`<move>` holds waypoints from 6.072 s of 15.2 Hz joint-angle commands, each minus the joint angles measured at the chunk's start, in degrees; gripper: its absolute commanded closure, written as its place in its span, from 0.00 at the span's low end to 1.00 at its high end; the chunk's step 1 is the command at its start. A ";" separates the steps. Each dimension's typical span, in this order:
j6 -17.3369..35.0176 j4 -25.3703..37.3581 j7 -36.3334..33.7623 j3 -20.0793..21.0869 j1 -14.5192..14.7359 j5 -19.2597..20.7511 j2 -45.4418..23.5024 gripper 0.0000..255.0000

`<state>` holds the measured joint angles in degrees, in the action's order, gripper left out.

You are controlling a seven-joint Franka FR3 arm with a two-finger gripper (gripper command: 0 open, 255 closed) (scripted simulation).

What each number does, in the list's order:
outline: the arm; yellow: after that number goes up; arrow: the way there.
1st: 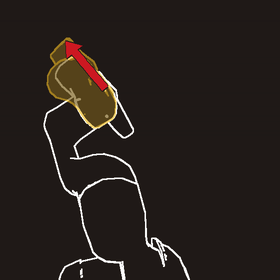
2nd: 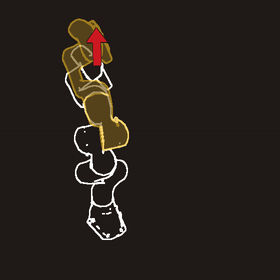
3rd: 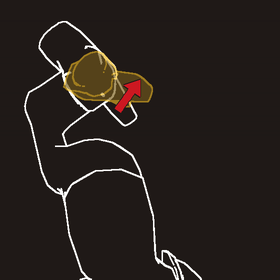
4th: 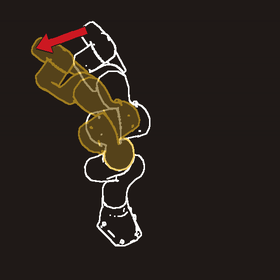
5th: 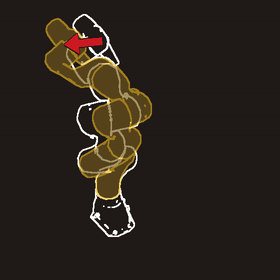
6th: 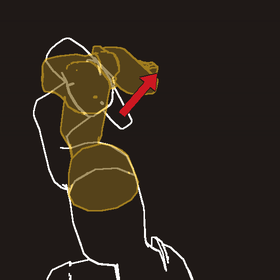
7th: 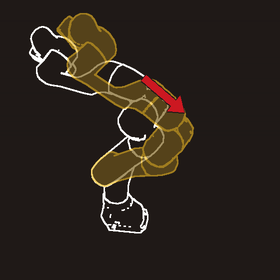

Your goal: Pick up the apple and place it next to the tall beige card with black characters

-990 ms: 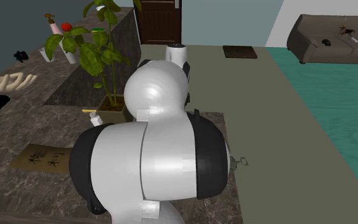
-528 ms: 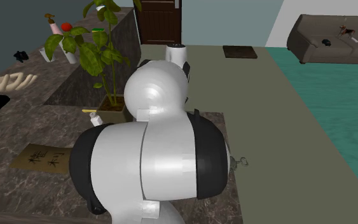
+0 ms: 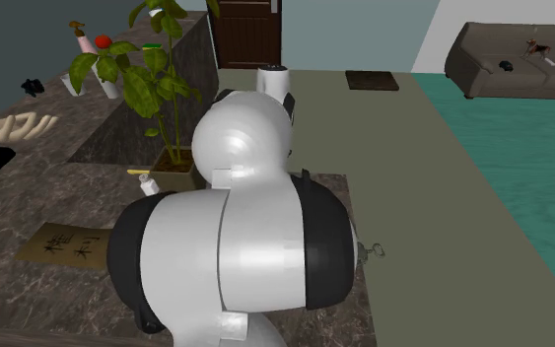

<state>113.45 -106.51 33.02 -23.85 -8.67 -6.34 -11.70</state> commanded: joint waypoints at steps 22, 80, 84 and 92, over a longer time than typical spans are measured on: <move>-16.62 13.95 -1.40 -0.46 0.00 1.66 2.98 1.00; -21.09 0.70 -62.94 35.97 25.18 -0.07 24.58 1.00; -20.13 2.12 -66.61 38.32 26.53 -0.12 22.50 1.00; -13.94 -4.74 -66.09 38.46 26.65 -0.40 23.17 1.00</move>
<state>98.59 -110.43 -33.00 14.50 17.91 -6.72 11.52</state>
